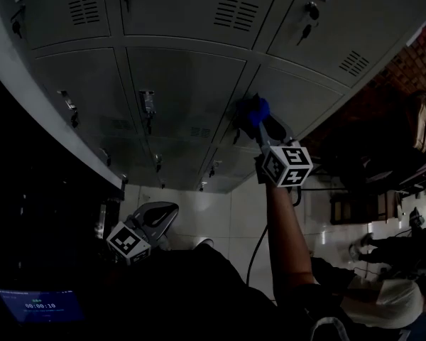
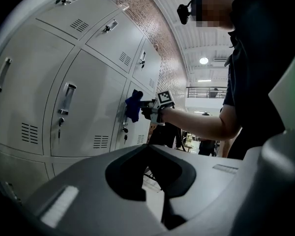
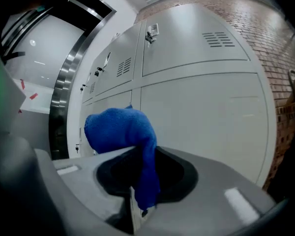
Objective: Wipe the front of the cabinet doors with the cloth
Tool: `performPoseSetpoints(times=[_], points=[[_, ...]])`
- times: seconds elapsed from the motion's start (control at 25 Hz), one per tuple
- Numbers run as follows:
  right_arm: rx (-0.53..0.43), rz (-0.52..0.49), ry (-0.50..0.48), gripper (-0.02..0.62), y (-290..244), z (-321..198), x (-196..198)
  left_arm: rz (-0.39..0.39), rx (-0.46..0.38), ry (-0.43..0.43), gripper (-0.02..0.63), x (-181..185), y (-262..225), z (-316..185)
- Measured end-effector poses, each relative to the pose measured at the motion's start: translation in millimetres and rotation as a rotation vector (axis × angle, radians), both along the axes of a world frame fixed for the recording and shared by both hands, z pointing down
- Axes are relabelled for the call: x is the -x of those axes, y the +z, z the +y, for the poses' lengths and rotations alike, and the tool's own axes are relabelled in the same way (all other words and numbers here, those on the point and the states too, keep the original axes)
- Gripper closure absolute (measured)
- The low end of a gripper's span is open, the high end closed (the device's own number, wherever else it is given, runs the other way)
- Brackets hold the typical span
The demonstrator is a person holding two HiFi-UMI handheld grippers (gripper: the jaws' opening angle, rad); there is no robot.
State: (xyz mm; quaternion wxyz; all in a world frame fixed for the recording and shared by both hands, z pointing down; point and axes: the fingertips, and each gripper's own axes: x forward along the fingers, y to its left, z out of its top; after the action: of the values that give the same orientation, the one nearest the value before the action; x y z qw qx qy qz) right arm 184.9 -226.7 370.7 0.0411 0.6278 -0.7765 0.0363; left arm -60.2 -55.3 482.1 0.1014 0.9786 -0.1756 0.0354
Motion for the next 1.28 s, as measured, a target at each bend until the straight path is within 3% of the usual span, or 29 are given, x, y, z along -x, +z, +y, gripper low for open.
performPoseSetpoints(times=[0.2,0.56,1.28], points=[[0.037,0.022,-0.009,0.526,18.0,-20.8,13.3,0.005,0.003,-0.024,0.606,9.4,-5.6,-0.8],[0.036,0.014,-0.005,0.526,21.1,-23.1,-6.9,-0.003,0.007,-0.035,0.606,7.6,-3.8,-5.1],[0.078,0.020,0.192,0.526,43.5,15.1,-144.3,-0.020,0.004,0.014,0.606,-43.8,4.6,-8.5]])
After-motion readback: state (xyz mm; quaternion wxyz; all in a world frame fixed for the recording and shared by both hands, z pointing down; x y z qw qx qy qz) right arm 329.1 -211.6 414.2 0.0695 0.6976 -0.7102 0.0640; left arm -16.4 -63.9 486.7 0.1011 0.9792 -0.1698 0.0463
